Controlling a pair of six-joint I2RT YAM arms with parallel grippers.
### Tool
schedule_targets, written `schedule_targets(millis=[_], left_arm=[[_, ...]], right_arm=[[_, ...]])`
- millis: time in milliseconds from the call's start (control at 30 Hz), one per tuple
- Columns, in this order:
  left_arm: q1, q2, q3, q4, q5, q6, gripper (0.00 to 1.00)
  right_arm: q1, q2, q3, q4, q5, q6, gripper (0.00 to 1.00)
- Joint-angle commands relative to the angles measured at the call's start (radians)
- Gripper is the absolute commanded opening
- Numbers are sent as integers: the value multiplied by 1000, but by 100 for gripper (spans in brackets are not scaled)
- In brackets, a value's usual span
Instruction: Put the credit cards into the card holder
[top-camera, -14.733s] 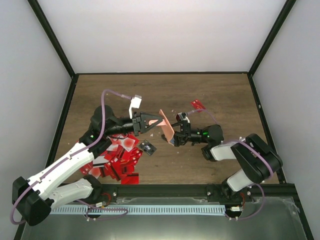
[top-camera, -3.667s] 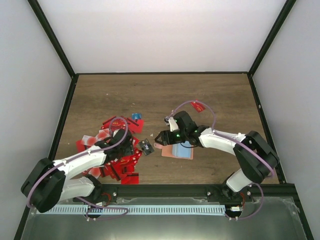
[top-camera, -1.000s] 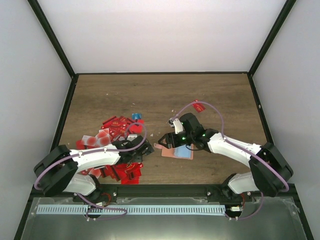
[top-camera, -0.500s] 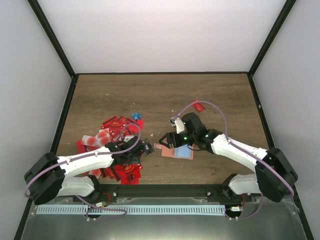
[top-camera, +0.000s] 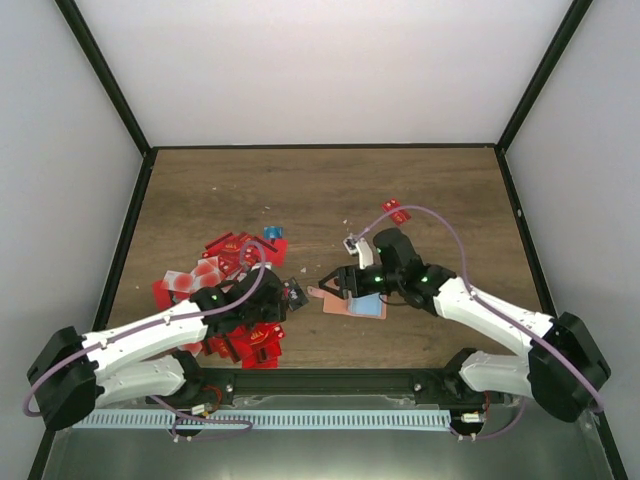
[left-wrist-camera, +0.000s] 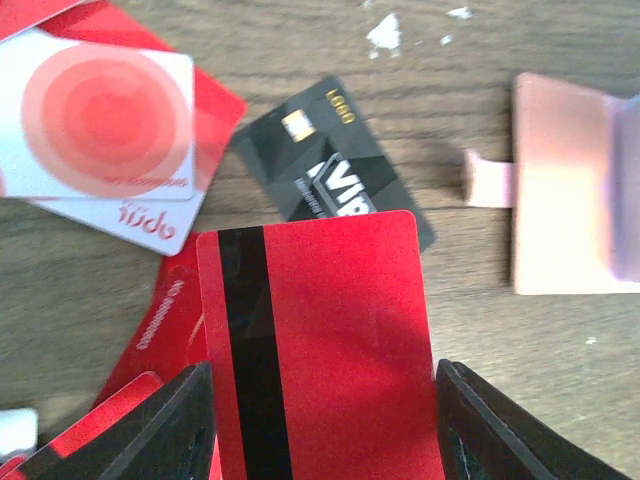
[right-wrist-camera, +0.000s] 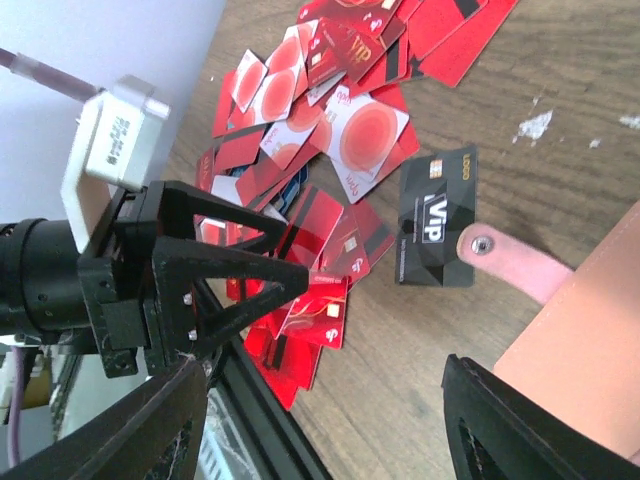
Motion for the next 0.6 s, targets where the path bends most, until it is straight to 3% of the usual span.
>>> schedule_targets(millis=[0,300,567], left_arm=[[-4,-27,24,89,49,35,58],[-12,-74,21,242,149,88,58],[-18,-101,-14,330,206,109,58]], right_arm=[[5,-34,-44,72,-60,114,66],[6,-1,-133,269,-166,313,66],[6,78,-108,347,-225,347,63]])
